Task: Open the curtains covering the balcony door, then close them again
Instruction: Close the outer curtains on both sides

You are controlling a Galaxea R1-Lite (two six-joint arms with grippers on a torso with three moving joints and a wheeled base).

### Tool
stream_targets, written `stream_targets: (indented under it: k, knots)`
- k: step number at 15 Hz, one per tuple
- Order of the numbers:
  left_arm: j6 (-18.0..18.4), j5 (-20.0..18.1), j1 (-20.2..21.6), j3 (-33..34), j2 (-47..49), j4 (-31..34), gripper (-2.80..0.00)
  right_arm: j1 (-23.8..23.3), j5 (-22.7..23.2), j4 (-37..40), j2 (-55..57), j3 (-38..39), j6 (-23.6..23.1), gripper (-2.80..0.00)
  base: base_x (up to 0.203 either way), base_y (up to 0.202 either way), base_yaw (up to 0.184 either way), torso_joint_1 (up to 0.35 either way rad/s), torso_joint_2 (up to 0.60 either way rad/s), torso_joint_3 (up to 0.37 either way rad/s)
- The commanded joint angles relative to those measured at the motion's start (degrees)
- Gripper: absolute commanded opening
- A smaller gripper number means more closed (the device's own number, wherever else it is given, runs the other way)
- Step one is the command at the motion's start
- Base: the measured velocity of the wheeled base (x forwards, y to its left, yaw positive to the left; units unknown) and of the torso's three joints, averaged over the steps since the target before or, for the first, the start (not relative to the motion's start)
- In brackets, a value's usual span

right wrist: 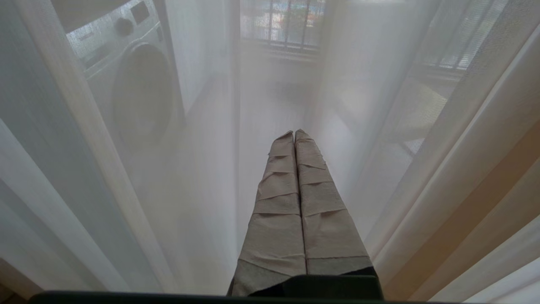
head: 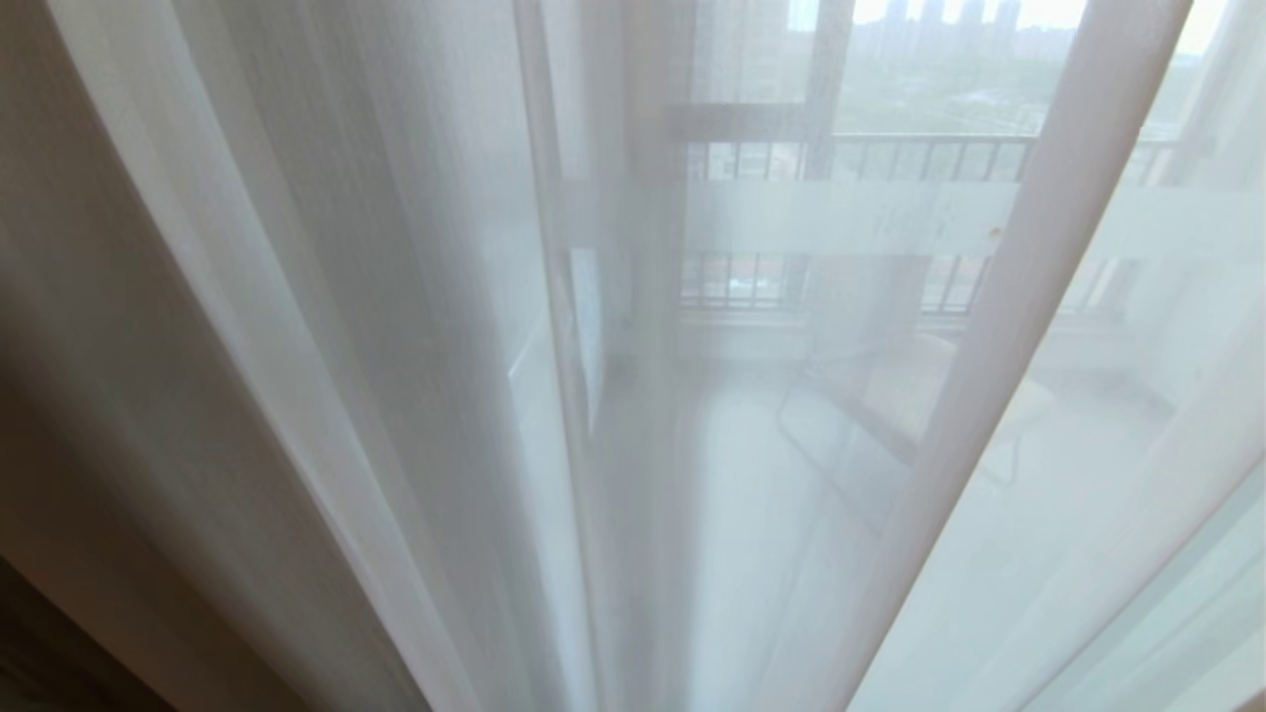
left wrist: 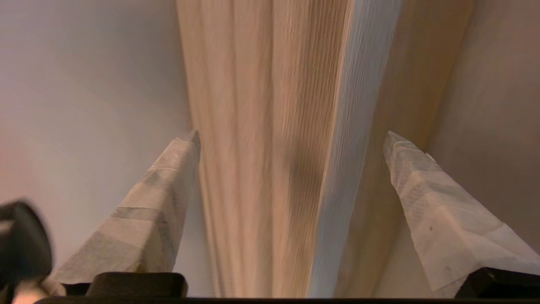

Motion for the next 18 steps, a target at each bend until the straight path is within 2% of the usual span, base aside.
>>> stream_targets:
  k: [1, 4, 6, 9, 12, 13, 16, 18]
  knots:
    - [-0.02, 0.02, 0.03, -1.50, 5.53, -4.15, 0.00, 0.06, 0.04, 0.04, -0.02, 0.00, -0.04, -2.80, 0.000, 0.000, 0.000, 0.000, 0.00, 0.000]
    - [-0.44, -1.60, 0.03, -3.42, 8.52, -4.57, 0.00, 0.02, 0.04, 0.04, -0.02, 0.00, -0.04, -2.80, 0.000, 0.000, 0.000, 0.000, 0.00, 0.000]
    - [-1.94, -3.40, -0.05, -5.36, 10.58, -4.64, 0.00, -0.01, 0.04, -0.03, -0.02, 0.00, -0.04, -2.80, 0.000, 0.000, 0.000, 0.000, 0.00, 0.000]
    - [-2.22, -6.30, -0.05, -6.12, 13.36, -9.56, 0.00, 0.00, 0.04, 0.01, -0.02, 0.00, -0.04, -2.80, 0.000, 0.000, 0.000, 0.000, 0.00, 0.000]
    - [-2.22, -7.05, -0.41, -6.00, 14.78, -11.88, 0.00, -0.01, 0.04, 0.04, -0.02, 0.00, -0.04, -2.80, 0.000, 0.000, 0.000, 0.000, 0.00, 0.000]
    - [-2.15, -7.88, -0.59, -5.90, 15.07, -12.32, -2.80, 0.08, 0.04, 0.04, -0.02, 0.00, -0.04, -2.80, 0.000, 0.000, 0.000, 0.000, 0.00, 0.000]
    - [-2.05, -10.43, -0.68, -6.26, 15.83, -14.16, -2.80, 0.03, 0.04, 0.04, -0.02, 0.00, -0.04, -2.80, 0.000, 0.000, 0.000, 0.000, 0.00, 0.000]
    - [-2.12, -14.14, -0.60, -6.08, 15.75, -15.39, -2.80, -0.01, 0.04, -0.05, -0.02, 0.00, -0.04, -2.80, 0.000, 0.000, 0.000, 0.000, 0.00, 0.000]
